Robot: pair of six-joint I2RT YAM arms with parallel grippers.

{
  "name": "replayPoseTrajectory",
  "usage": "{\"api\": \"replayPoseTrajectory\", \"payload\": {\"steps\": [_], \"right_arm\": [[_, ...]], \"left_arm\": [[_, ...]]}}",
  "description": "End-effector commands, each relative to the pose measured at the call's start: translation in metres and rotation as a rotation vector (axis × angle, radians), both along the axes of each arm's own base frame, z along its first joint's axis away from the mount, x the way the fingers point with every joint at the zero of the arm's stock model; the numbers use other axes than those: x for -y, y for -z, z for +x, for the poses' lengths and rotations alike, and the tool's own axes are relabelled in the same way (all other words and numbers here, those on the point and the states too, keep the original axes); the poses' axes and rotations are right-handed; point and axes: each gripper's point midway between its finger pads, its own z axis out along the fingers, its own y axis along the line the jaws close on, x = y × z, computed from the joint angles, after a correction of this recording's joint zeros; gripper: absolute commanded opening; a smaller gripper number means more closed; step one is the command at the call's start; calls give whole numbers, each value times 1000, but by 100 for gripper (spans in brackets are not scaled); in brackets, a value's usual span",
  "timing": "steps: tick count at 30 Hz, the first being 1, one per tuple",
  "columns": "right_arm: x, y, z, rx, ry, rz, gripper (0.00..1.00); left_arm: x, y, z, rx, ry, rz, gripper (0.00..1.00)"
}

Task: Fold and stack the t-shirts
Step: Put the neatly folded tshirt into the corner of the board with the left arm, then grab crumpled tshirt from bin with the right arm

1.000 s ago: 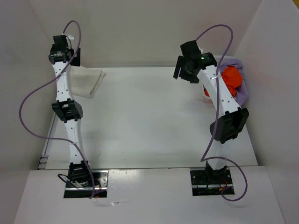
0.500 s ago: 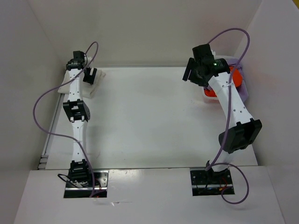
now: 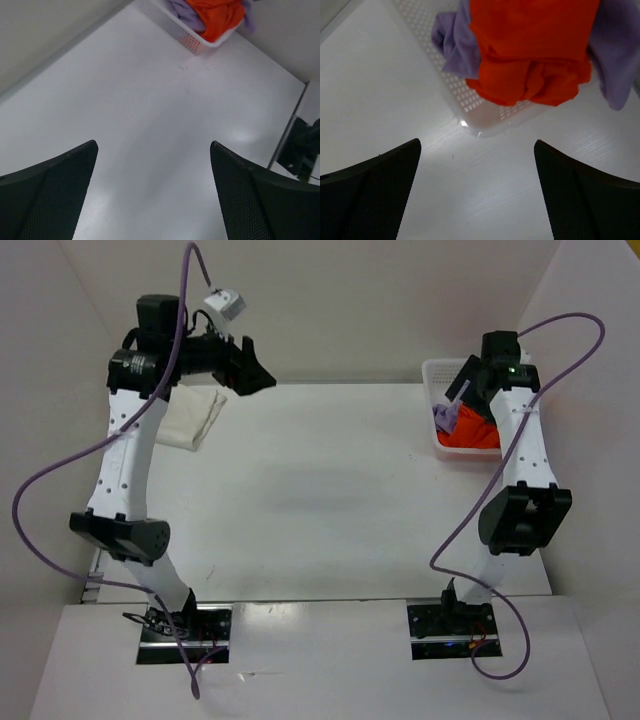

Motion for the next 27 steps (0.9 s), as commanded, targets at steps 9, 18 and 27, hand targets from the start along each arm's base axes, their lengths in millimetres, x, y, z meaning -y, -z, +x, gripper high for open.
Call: {"api": "replayPoseTrajectory", "payload": {"steps": [9, 18, 27], "right_arm": [[103, 33, 53, -67, 193, -109, 100], [103, 69, 39, -154, 175, -27, 98], [92, 75, 19, -162, 132, 12, 8]], "left_arm": [[18, 228, -47, -251, -142, 448, 99], [19, 227, -55, -204, -136, 507, 99], [24, 225, -54, -209, -120, 495, 99]]}}
